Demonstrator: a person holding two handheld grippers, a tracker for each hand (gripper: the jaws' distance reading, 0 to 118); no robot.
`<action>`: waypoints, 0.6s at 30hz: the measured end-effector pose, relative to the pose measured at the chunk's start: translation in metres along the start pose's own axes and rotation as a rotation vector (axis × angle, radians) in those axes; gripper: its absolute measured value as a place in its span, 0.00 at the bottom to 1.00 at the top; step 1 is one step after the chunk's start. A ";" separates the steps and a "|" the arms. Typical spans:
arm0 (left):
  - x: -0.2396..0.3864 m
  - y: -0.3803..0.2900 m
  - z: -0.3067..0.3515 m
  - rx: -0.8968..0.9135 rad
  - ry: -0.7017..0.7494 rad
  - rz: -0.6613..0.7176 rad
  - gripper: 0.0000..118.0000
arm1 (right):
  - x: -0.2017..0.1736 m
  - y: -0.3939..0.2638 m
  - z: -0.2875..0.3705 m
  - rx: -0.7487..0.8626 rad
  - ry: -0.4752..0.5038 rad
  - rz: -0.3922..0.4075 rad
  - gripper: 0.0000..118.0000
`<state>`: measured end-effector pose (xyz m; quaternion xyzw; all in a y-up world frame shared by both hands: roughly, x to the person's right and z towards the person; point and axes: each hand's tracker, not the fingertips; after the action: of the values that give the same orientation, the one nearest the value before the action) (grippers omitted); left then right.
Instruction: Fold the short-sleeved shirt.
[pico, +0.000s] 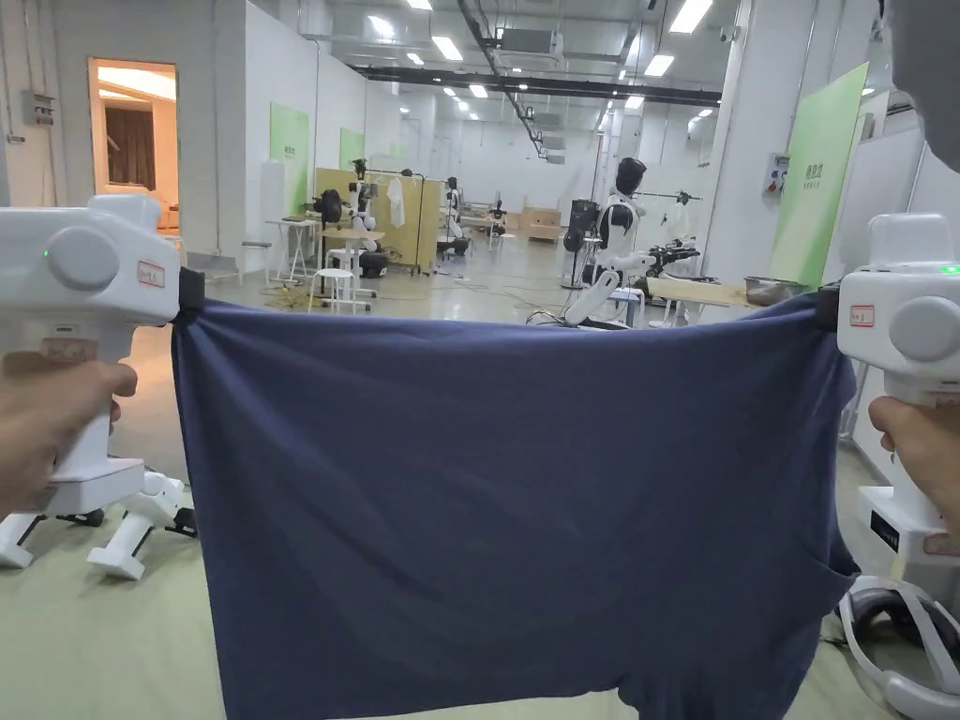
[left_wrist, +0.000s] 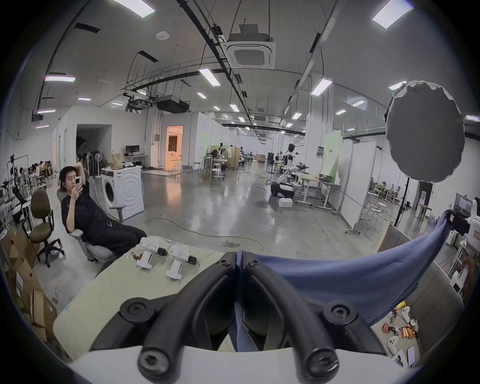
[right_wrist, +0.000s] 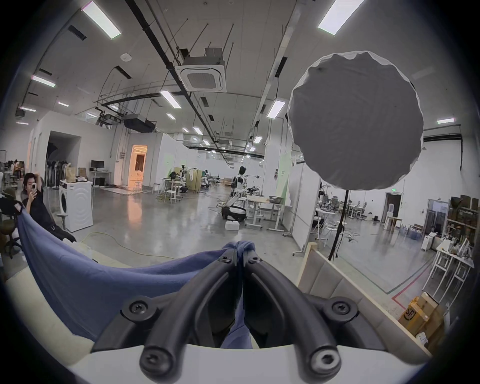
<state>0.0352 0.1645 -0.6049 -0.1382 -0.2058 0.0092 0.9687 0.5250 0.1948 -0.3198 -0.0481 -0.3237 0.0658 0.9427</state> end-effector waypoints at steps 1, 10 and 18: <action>0.002 0.004 -0.006 0.008 0.001 -0.017 0.06 | 0.002 0.000 -0.008 0.001 -0.003 -0.003 0.05; -0.020 0.016 -0.052 0.019 0.014 -0.075 0.06 | -0.007 -0.038 -0.030 -0.009 -0.033 0.008 0.05; 0.008 -0.096 -0.054 -0.074 -0.044 -0.080 0.06 | -0.017 -0.140 -0.006 -0.114 -0.005 0.019 0.05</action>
<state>0.0601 0.0584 -0.6227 -0.1655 -0.2325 -0.0342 0.9578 0.5281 0.0540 -0.3159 -0.1047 -0.3290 0.0566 0.9368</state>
